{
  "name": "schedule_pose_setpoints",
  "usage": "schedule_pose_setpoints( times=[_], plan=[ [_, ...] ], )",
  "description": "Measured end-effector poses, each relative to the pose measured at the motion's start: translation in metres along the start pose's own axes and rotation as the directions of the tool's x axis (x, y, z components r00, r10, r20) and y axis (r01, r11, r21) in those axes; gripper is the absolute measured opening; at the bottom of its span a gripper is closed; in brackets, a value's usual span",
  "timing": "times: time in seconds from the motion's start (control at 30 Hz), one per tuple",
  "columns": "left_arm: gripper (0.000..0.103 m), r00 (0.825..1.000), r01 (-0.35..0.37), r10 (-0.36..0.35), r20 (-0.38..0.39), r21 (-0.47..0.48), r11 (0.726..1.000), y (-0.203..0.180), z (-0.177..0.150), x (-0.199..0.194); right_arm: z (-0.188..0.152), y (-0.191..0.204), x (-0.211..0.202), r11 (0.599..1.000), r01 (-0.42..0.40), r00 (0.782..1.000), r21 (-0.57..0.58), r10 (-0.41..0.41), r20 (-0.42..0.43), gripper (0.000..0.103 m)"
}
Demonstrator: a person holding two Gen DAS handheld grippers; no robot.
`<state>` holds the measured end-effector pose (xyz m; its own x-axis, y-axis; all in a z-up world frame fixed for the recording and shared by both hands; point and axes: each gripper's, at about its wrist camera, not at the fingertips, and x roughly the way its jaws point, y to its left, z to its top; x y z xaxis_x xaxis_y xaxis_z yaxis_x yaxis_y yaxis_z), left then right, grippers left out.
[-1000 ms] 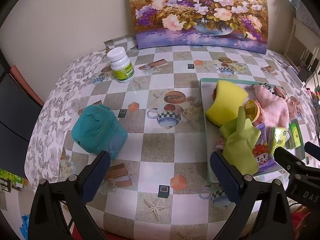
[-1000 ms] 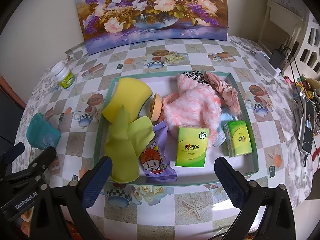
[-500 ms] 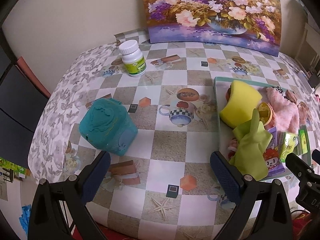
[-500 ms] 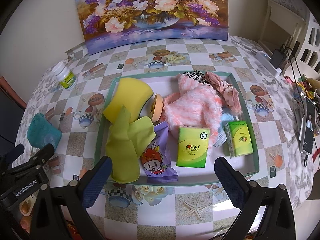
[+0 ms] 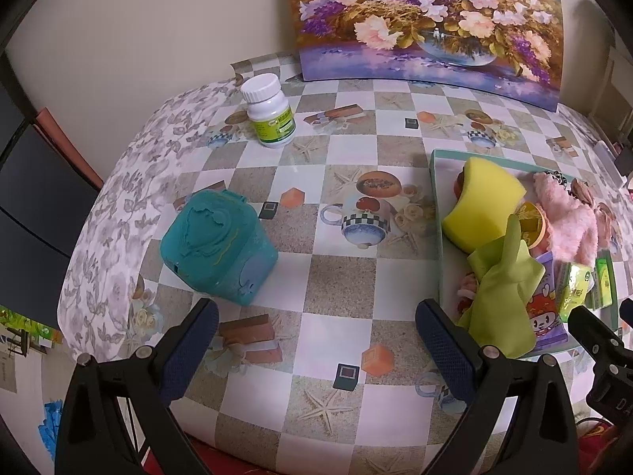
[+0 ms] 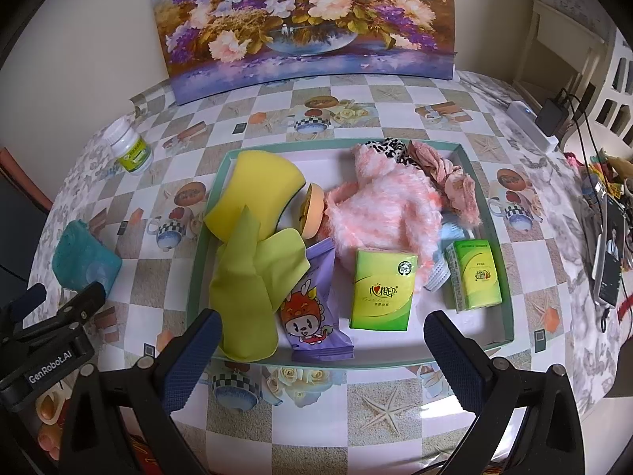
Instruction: Organize soft objects
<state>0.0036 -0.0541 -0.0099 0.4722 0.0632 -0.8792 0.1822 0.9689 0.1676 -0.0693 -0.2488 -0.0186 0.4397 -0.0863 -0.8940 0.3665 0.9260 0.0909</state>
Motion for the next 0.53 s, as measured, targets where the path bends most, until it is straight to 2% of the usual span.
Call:
schedule_pose_setpoints(
  times=[0.53],
  plan=[
    [0.1, 1.0, 0.002, -0.002, 0.009, -0.006, 1.0, 0.0021, 0.0004, -0.0013, -0.0024, 0.0007, 0.0037, 1.0, 0.0, 1.0, -0.004, 0.0, -0.005, 0.103]
  ],
)
